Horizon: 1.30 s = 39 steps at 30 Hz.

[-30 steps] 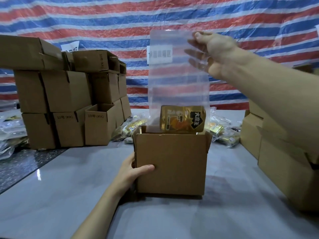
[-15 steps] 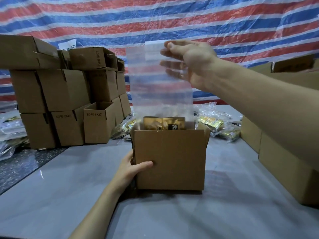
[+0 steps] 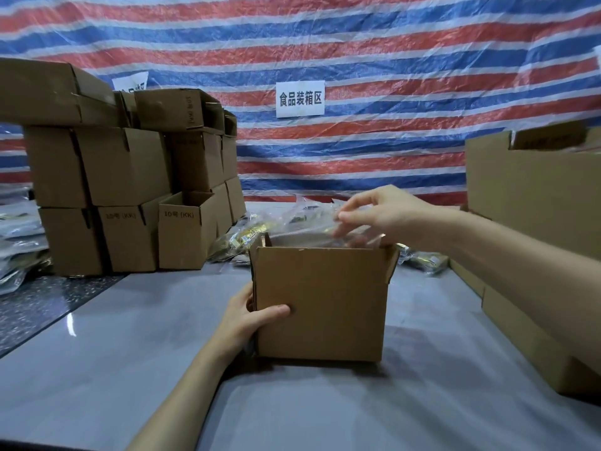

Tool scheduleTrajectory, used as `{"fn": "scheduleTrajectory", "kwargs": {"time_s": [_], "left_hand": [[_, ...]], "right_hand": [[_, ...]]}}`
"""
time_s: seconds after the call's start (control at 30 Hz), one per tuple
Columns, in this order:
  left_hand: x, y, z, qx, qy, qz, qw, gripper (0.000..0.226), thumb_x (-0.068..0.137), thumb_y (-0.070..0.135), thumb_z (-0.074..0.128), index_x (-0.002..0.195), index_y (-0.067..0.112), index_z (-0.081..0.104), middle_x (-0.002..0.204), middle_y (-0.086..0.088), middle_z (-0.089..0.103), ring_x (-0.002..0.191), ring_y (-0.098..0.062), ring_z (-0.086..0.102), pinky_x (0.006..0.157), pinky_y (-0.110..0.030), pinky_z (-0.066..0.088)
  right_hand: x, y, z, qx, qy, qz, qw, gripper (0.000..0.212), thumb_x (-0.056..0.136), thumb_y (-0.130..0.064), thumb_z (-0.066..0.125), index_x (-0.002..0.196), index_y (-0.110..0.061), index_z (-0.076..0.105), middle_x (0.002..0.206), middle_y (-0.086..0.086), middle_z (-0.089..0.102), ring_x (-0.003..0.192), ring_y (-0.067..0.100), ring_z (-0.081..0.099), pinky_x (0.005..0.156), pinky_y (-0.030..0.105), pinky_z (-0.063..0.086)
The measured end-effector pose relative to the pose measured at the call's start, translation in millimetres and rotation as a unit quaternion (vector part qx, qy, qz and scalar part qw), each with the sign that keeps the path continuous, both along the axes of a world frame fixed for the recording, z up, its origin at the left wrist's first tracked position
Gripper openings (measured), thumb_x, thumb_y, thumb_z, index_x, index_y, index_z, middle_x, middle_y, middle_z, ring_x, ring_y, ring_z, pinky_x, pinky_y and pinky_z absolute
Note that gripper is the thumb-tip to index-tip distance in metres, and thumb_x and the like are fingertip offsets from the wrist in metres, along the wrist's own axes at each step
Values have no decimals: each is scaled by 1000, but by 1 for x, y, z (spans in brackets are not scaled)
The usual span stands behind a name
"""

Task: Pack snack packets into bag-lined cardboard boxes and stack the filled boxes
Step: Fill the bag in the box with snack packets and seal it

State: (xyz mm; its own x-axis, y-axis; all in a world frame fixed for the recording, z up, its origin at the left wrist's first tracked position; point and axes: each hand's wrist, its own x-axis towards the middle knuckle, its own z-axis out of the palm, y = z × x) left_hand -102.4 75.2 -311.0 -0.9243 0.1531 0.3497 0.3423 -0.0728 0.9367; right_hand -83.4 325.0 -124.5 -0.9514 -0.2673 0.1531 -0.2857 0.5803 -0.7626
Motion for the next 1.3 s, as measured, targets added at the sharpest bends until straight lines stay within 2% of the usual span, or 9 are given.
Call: {"fn": "scheduleTrajectory", "kwargs": {"time_s": [0.2,0.43,0.67,0.83,0.93,1.0,1.13,1.2,1.3], "left_hand": [[0,0,-1,7,-4,-2,1000,69,58,36,87,120,14,66,113,-3,77,102,-20,74,78,-23,58],[0,0,-2,2,0,-4,1000,71,57,34,87,120,10,65,113,-5,77,103,-21,74,79,-24,58],[1,1,0,-8,16,19,1000,73,47,36,88,114,13,68,106,-1,78,97,-15,74,76,-22,57],[3,1,1,-10,18,16,1000,77,48,37,88,118,14,66,109,-1,77,101,-16,73,79,-25,57],[4,1,1,-10,17,14,1000,77,50,36,88,120,14,65,111,-1,77,102,-17,73,80,-25,57],[4,2,1,-6,16,14,1000,76,50,36,88,119,13,65,110,-1,77,101,-17,73,79,-24,57],[5,3,2,-5,15,9,1000,74,53,34,88,119,12,65,110,-2,77,100,-16,74,78,-23,57],[5,3,2,-9,15,10,1000,73,53,34,87,119,12,65,109,-1,77,99,-16,74,77,-23,57],[5,3,3,-15,13,12,1000,74,52,34,87,119,12,65,110,-2,77,101,-18,74,78,-24,57]], "right_hand": [[1,13,5,-66,-50,31,996,24,101,-34,57,110,-15,68,107,0,78,95,30,76,100,54,50],[-6,13,5,-172,-164,73,969,23,107,-33,46,117,-15,55,112,10,76,91,31,74,69,33,58],[-18,-1,-12,98,-40,-98,990,21,89,-6,71,99,-24,68,96,-9,55,87,9,54,58,25,52],[-17,-12,-19,208,47,-95,972,17,94,-11,68,84,-25,73,88,-5,69,79,14,67,51,16,53],[-11,-13,-9,266,-9,-68,962,14,97,-24,66,97,-19,80,86,-4,75,79,14,74,65,22,61],[-5,-18,-3,300,-18,-50,953,35,102,-45,54,111,-19,77,97,-6,76,90,13,74,81,27,60],[-1,-24,-5,290,-89,-13,953,82,97,-74,10,150,-24,48,155,-2,46,147,26,38,124,45,25],[-2,-23,-11,295,-107,16,949,87,92,-80,6,158,-30,34,165,-3,31,154,24,23,126,47,13],[-10,-18,-16,288,-60,15,956,83,94,-79,23,157,-27,34,164,1,30,152,27,25,124,45,17]]}}
